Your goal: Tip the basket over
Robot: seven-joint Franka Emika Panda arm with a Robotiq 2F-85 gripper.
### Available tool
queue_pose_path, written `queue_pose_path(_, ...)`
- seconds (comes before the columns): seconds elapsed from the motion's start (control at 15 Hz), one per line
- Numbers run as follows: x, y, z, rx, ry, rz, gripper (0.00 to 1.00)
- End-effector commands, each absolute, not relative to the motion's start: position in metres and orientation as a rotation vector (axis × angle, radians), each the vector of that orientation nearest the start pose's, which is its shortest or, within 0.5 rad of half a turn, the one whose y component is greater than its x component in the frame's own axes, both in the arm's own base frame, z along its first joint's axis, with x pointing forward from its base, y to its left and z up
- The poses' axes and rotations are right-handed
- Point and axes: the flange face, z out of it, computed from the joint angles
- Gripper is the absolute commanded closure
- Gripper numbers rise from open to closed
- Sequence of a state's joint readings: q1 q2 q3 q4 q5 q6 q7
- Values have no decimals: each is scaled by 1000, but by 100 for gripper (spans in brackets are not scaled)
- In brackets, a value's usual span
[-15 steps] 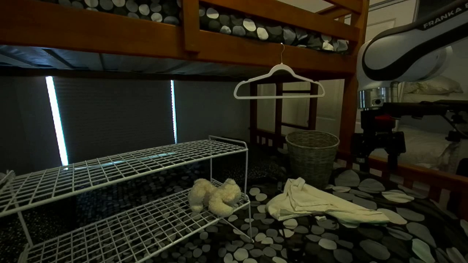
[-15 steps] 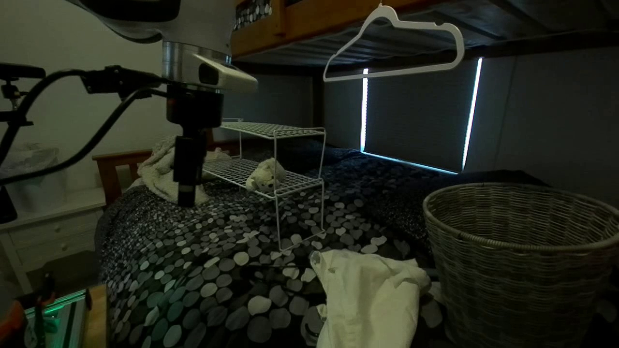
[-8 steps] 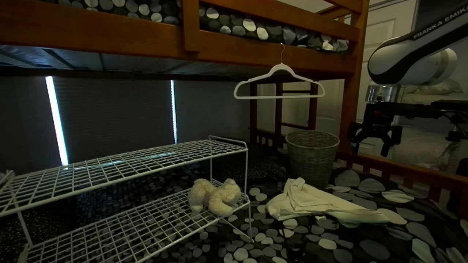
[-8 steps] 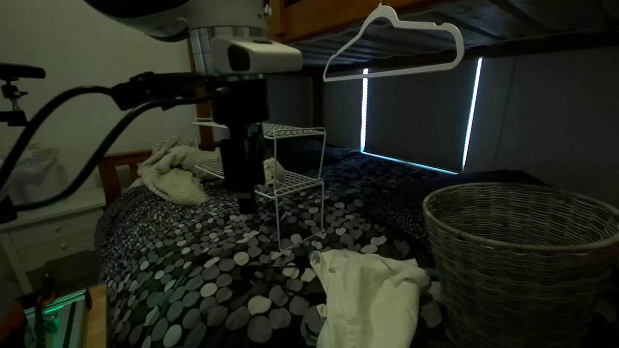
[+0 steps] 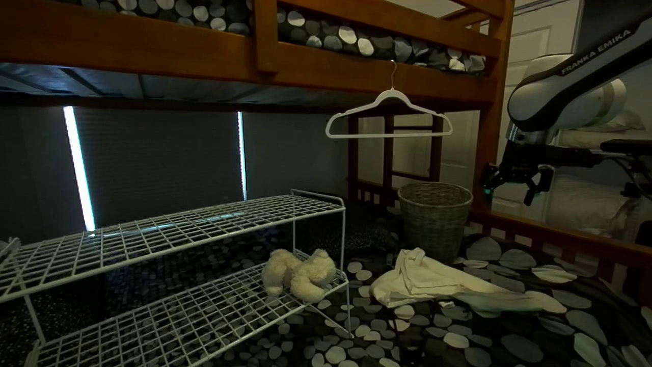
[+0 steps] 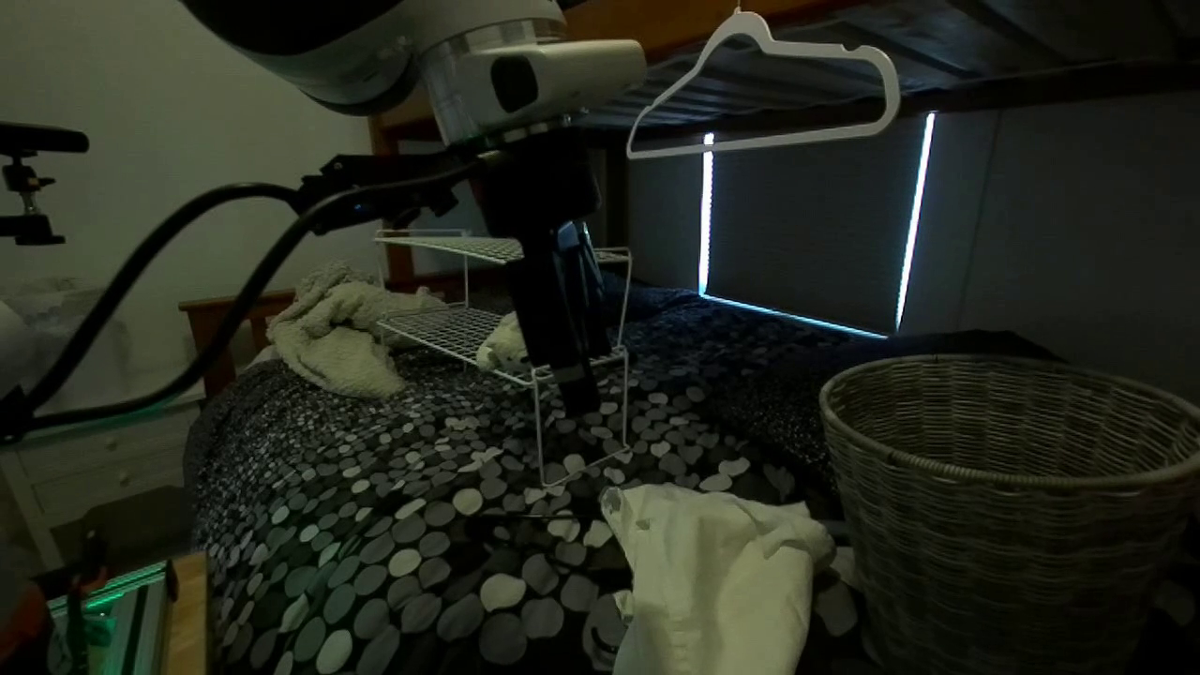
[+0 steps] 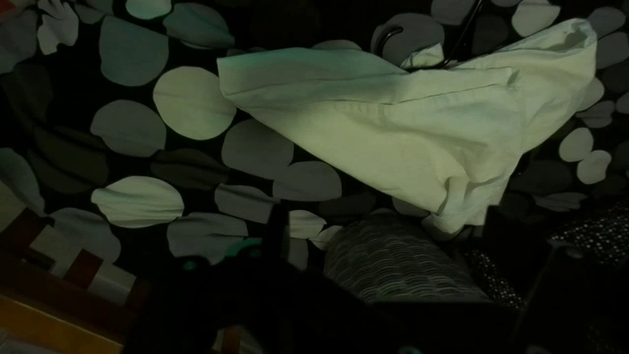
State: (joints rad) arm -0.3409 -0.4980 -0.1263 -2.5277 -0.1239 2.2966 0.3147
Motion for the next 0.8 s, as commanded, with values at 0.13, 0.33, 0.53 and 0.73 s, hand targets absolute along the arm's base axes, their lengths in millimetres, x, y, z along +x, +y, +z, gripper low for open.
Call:
queue_pose_path(0.13, 370, -191, 474, -2980, 1094, -420, 0)
queue_pose_path(0.33, 399, -216, 478, -2881, 1263, -593, 0)
queue_pose_path(0.53, 426, -234, 476, -2777, 1412, -682, 0)
queue_pose_path(0.73, 452, -255, 463, -2678, 1574, -706, 0)
